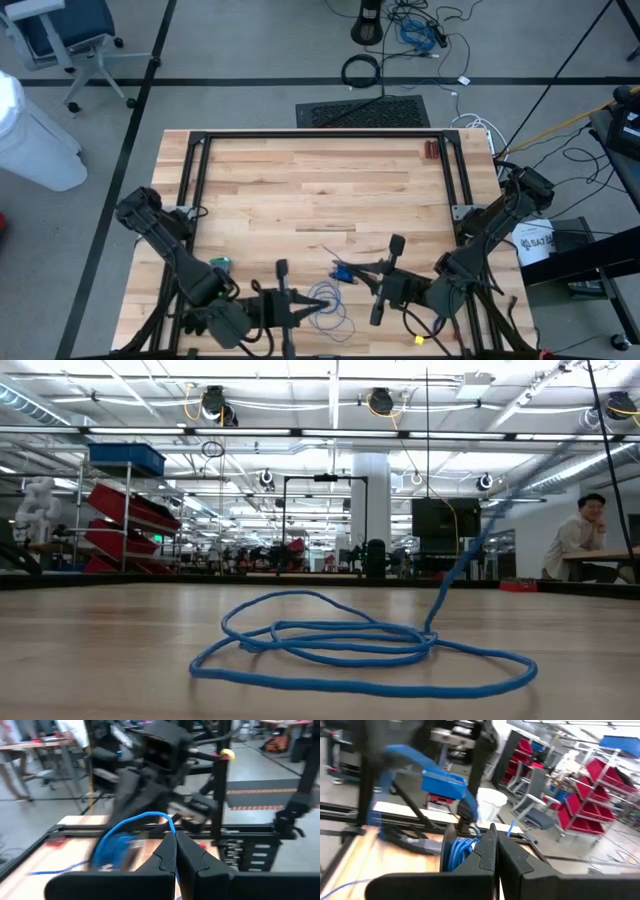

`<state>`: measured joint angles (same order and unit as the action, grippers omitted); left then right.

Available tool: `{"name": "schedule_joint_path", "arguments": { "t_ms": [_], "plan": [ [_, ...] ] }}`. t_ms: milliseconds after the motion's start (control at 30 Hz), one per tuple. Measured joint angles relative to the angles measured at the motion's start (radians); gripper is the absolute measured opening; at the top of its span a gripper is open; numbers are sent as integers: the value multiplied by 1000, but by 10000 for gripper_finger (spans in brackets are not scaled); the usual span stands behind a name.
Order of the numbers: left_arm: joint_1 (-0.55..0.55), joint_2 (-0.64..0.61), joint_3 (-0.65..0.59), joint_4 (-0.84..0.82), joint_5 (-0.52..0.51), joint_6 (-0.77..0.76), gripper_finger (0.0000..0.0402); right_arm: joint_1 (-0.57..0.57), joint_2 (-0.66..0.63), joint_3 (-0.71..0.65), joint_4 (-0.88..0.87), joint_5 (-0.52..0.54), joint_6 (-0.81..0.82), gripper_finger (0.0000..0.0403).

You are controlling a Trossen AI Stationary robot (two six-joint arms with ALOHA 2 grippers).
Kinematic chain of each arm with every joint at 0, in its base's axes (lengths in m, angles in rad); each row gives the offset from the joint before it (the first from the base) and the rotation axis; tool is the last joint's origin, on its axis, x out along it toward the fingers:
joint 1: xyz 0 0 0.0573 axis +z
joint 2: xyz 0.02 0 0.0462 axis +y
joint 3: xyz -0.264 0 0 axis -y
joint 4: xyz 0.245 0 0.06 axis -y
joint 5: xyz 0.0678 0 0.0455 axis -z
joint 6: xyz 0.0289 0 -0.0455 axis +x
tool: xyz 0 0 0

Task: Coil cords
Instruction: Coil the blue wire onto the spool

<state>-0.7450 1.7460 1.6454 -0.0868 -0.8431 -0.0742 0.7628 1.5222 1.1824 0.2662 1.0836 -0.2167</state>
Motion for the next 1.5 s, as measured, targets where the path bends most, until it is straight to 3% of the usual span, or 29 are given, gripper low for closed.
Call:
{"name": "schedule_joint_path", "arguments": {
  "t_ms": [167, 1000, 1500],
  "plan": [
    [43, 35, 0, 73, 94, 32, 2, -7, 9, 0, 6, 22, 6, 0],
    [149, 128, -1, 75, 192, -21, 2, -12, 12, 0, 80, 21, 29, 0],
    [150, 134, -1, -56, 207, -23, 2, 66, 8, 0, 266, 60, -163, 0]
  ]
}}
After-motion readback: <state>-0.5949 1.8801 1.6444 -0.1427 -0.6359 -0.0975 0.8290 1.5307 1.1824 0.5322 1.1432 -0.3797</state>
